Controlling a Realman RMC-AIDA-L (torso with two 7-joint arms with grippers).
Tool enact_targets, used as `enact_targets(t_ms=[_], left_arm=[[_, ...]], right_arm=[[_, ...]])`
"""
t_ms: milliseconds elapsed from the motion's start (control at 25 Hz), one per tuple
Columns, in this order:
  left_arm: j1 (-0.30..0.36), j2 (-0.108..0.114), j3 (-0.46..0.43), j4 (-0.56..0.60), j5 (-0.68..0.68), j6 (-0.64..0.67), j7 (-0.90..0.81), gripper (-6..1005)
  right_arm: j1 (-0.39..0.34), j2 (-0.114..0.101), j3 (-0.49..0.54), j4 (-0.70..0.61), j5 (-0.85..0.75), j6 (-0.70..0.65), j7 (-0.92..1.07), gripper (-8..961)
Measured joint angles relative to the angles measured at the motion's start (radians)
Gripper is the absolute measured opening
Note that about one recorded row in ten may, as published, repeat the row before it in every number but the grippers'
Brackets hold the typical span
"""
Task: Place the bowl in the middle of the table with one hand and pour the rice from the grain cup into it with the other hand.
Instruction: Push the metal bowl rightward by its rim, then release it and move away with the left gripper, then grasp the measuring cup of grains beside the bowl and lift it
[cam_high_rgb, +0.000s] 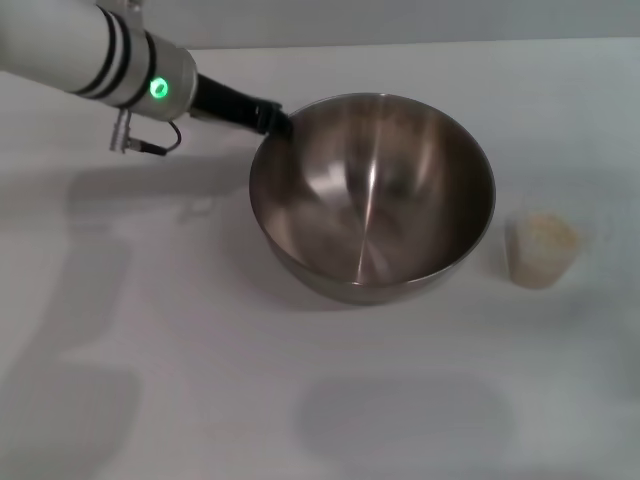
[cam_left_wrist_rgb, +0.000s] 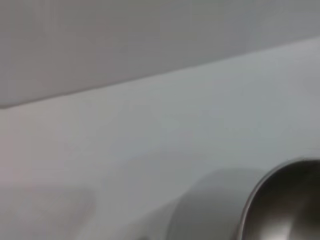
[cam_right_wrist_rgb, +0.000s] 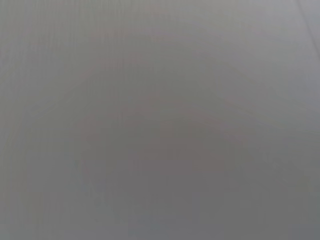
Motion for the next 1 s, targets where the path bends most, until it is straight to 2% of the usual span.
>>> enact_targets(t_ms=[80, 160, 200, 240, 320, 360, 480, 520, 560, 600, 640, 680, 720, 760, 800, 840, 880, 920, 1000], left_arm=[[0.035, 0.000, -0.020, -0.071, -0.053, -0.018, 0.005, 279], [0.099, 0.001, -0.019, -0.205, -0.155, -0.046, 0.023, 315], [0.099, 0.001, -0.019, -0.205, -0.155, -0.046, 0.023, 315], [0.131, 0.001, -0.018, -0.277, -0.186, -0.047, 0.039, 315], [0.143, 0.000, -0.017, -0.304, -0.191, -0.041, 0.046, 315], [0.182, -0.003, -0.005, -0.378, -0.194, 0.008, 0.079, 315], [0.205, -0.003, 0.016, -0.406, -0.195, 0.074, 0.112, 316], [0.231, -0.003, 0.043, -0.428, -0.193, 0.171, 0.161, 316], [0.231, -0.003, 0.043, -0.428, -0.193, 0.171, 0.161, 316], [0.265, -0.002, 0.083, -0.441, -0.190, 0.313, 0.242, 316], [0.281, -0.002, 0.105, -0.444, -0.188, 0.381, 0.276, 316], [0.281, -0.002, 0.105, -0.444, -0.188, 0.381, 0.276, 316], [0.319, -0.003, 0.161, -0.446, -0.184, 0.556, 0.338, 316], [0.319, -0.003, 0.161, -0.446, -0.184, 0.556, 0.338, 314], [0.366, -0.003, 0.236, -0.443, -0.183, 0.775, 0.389, 312], [0.366, -0.003, 0.236, -0.443, -0.183, 0.775, 0.389, 309], [0.389, -0.003, 0.276, -0.437, -0.183, 0.893, 0.408, 307], [0.421, -0.003, 0.345, -0.418, -0.183, 1.077, 0.428, 305], [0.441, -0.001, 0.416, -0.375, -0.179, 1.280, 0.432, 306]], right_arm=[[-0.001, 0.000, 0.000, 0.000, 0.000, 0.000, 0.000, 711], [-0.003, 0.001, 0.000, 0.000, 0.000, 0.000, 0.000, 711], [-0.003, 0.001, 0.000, 0.000, 0.000, 0.000, 0.000, 711], [-0.003, 0.001, 0.000, 0.000, 0.000, 0.000, 0.000, 711], [-0.004, 0.001, 0.000, 0.000, 0.000, 0.000, 0.000, 710], [-0.004, 0.001, 0.000, 0.002, 0.000, 0.000, 0.000, 710], [-0.004, 0.002, 0.000, 0.002, 0.000, 0.000, 0.000, 710], [-0.004, 0.002, 0.000, 0.002, 0.000, 0.000, 0.000, 710], [-0.004, 0.002, 0.000, 0.002, 0.000, 0.000, 0.000, 710], [-0.002, 0.002, 0.000, 0.002, 0.000, 0.000, 0.000, 710], [-0.002, 0.002, 0.000, 0.002, 0.000, 0.000, 0.000, 710], [-0.001, 0.001, 0.000, 0.002, 0.000, 0.000, 0.000, 710], [0.000, 0.001, 0.000, 0.004, 0.000, 0.000, 0.000, 710], [0.000, 0.001, 0.000, 0.004, 0.000, 0.000, 0.000, 710], [0.000, 0.001, 0.000, 0.004, 0.000, 0.000, 0.000, 710], [0.001, 0.001, 0.000, 0.004, 0.000, -0.001, 0.000, 710], [0.002, 0.001, 0.000, 0.004, 0.000, -0.001, 0.000, 710], [0.003, 0.000, 0.000, 0.003, 0.000, -0.001, 0.000, 711], [0.003, -0.001, 0.000, 0.002, 0.000, -0.002, 0.000, 712]])
